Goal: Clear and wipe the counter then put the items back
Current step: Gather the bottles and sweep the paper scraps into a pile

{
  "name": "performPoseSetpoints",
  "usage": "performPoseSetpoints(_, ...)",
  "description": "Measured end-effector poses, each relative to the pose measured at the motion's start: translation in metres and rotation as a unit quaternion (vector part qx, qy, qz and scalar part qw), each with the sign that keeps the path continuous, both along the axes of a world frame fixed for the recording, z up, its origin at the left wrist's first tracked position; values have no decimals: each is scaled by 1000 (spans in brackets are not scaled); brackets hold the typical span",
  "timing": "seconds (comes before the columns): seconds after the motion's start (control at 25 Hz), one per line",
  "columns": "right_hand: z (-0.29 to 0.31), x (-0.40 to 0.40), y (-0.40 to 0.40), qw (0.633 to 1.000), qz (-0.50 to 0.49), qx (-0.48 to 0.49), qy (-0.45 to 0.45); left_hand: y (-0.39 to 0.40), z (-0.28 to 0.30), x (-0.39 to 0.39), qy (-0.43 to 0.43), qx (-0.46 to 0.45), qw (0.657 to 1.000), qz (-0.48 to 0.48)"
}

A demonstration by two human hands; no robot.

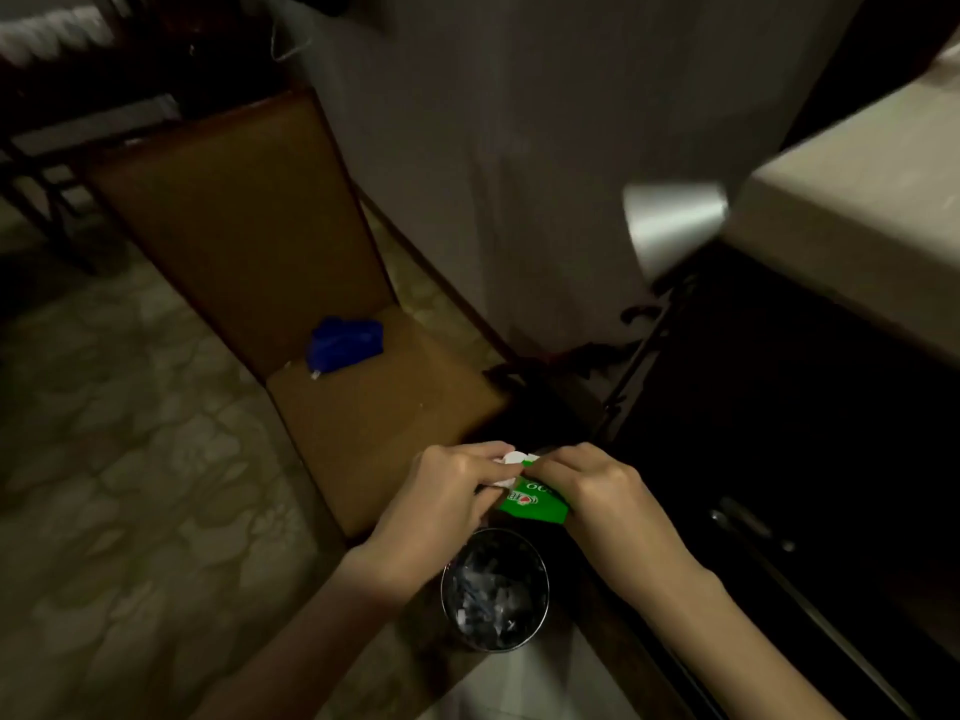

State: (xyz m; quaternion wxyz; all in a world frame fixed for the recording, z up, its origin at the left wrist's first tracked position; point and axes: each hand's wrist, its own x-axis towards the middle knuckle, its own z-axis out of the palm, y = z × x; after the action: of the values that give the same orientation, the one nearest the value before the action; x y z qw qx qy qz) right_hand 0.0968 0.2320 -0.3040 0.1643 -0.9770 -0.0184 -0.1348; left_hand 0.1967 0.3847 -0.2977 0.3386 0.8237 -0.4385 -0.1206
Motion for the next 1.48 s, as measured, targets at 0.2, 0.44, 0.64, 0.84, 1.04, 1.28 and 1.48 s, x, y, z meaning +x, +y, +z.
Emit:
performPoseSetpoints(0.2, -210, 13, 14, 996, 25, 43, 77, 13, -209, 5, 49, 32, 998, 7)
performPoseSetpoints(0.44, -454, 26, 8, 976, 36, 71, 201, 9, -436, 1, 90, 132, 987, 31)
performPoseSetpoints(0.64, -559, 31, 11, 954, 30, 115, 274, 4, -548, 3, 93, 231, 968, 20)
performPoseSetpoints(0.84, -571, 29, 7, 938, 35, 99, 330, 4, -559, 1, 77, 256, 963, -11)
performPoseSetpoints(1.04, -546, 28, -8, 937, 20, 85, 339, 2, -534, 8, 60, 314, 947, -36)
performPoseSetpoints(1.28, -447, 20, -6, 931, -6, 62, 359, -12, -441, 2, 42, 379, 924, -16)
performPoseSetpoints(1.48, -309, 12, -12, 934, -19, 67, 350, -6, -310, -4, 32, 371, 928, -1)
